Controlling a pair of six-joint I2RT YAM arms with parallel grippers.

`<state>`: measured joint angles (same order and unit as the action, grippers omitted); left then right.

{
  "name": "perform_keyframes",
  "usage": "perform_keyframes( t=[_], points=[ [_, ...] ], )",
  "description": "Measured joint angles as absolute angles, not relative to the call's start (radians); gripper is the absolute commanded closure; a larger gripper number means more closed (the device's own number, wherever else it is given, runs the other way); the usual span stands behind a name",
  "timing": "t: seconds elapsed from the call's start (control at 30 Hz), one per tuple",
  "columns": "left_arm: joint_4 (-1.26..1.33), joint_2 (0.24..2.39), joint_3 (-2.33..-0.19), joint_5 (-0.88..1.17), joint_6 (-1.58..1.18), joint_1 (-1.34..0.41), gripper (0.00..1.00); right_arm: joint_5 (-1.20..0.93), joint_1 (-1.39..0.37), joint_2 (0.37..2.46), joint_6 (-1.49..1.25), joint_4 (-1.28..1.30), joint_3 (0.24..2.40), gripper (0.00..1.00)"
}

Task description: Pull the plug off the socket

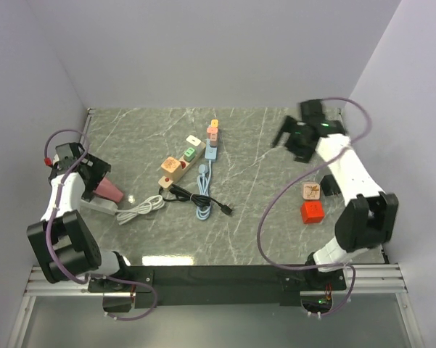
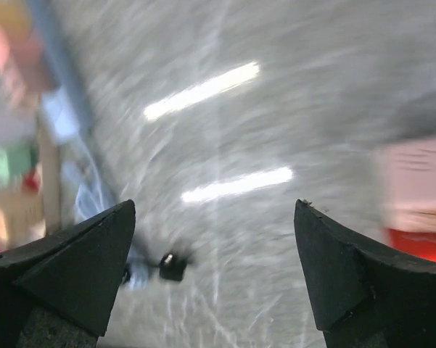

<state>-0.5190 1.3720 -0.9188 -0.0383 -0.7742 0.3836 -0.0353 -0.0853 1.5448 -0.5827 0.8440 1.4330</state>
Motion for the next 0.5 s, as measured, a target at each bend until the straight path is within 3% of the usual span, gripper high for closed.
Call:
perform_keyframes(
  t=[0.2, 0.5],
  points=[
    [-0.525, 1.263, -0.911, 0.108, -0.783, 0.365, 0.01, -0.080, -0.429, 1.808, -0.548, 0.830, 1.646, 0.08],
    [-0.559, 1.220, -0.980, 0.232, -0.767, 0.197, 0.01, -0.044, -0.704, 2.212, -0.535, 0.889, 1.981, 0.11]
  ],
)
